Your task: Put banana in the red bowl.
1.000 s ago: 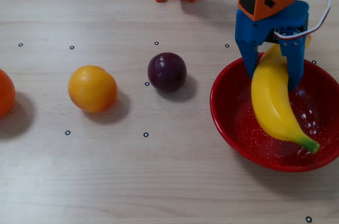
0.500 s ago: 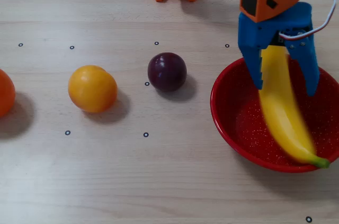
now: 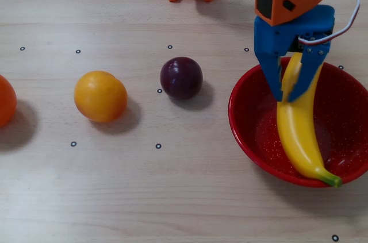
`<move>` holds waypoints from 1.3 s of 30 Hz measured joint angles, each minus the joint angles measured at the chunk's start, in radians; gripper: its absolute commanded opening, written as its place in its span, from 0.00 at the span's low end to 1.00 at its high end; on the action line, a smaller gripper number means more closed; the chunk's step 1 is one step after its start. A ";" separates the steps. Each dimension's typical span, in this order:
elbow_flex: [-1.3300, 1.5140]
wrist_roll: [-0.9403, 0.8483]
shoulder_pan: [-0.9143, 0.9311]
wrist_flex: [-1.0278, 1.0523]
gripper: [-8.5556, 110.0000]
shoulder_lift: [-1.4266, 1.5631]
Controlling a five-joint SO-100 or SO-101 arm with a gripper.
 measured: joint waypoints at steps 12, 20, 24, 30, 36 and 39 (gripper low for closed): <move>-0.038 0.000 0.044 -0.043 0.07 0.020; 0.123 0.066 0.141 -0.075 0.07 0.262; 0.241 0.114 0.181 -0.077 0.07 0.396; 0.433 0.190 0.232 -0.123 0.07 0.629; 0.660 0.253 0.256 -0.140 0.07 0.890; 0.772 0.278 0.273 -0.147 0.07 1.012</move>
